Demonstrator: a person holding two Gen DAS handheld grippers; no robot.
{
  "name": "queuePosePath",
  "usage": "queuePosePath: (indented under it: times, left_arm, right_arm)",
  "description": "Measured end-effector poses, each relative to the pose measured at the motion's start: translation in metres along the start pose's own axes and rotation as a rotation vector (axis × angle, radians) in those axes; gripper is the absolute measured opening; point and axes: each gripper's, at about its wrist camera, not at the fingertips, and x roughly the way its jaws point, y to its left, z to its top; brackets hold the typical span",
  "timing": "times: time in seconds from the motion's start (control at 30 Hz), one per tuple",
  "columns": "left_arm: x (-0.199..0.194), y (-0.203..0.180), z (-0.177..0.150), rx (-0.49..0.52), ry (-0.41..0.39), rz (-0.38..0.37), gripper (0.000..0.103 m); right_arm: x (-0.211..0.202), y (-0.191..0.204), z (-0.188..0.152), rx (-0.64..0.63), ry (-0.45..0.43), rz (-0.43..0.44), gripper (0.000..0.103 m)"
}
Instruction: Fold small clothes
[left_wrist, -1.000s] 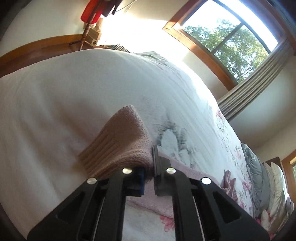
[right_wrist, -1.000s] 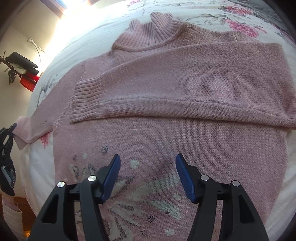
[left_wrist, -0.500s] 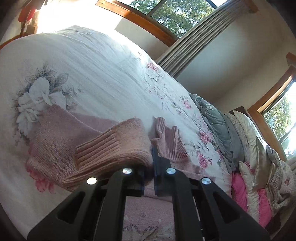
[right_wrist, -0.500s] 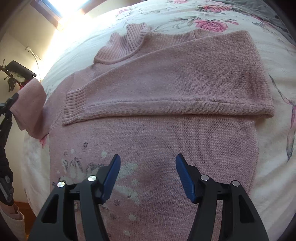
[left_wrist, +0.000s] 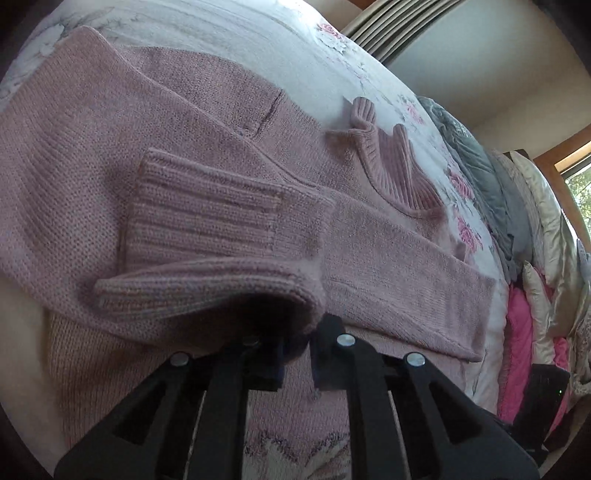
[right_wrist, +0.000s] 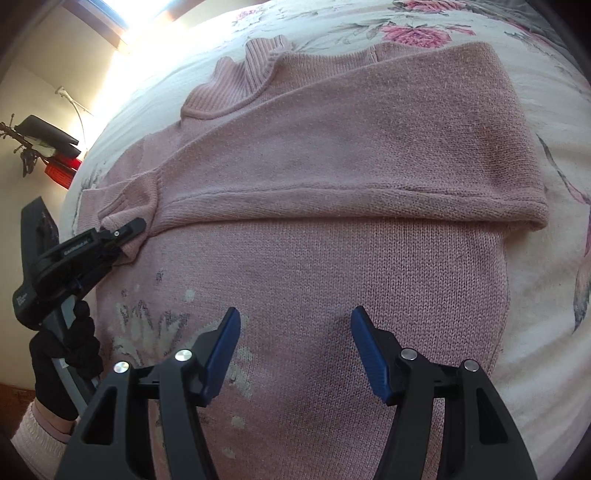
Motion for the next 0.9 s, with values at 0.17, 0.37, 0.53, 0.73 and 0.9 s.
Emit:
queuePosePath:
  times: [0.17, 0.37, 0.53, 0.73, 0.9]
  left_arm:
    - [-0.055, 0.011, -0.018, 0.091, 0.008, 0.020, 0.019]
    - [-0.117, 0.059, 0.025, 0.099, -0.158, 0.225, 0.025]
    - [-0.109, 0.088, 0.065, 0.045, -0.181, 0.333, 0.027]
    - [-0.087, 0.108, 0.068, 0.045, -0.142, 0.380, 0.031]
    - [-0.098, 0.110, 0.072, 0.026, -0.146, 0.333, 0.031]
  right_arm:
    - [0.004, 0.030, 0.019, -0.019, -0.006, 0.067, 0.063]
    - [0.030, 0.100, 0.057, -0.068, 0.013, 0.213, 0.065]
    - [0.071, 0.147, 0.087, -0.042, 0.047, 0.275, 0.065]
    - [0.118, 0.174, 0.091, -0.054, 0.138, 0.210, 0.066]
    - [0.106, 0.180, 0.091, -0.095, 0.084, 0.235, 0.013]
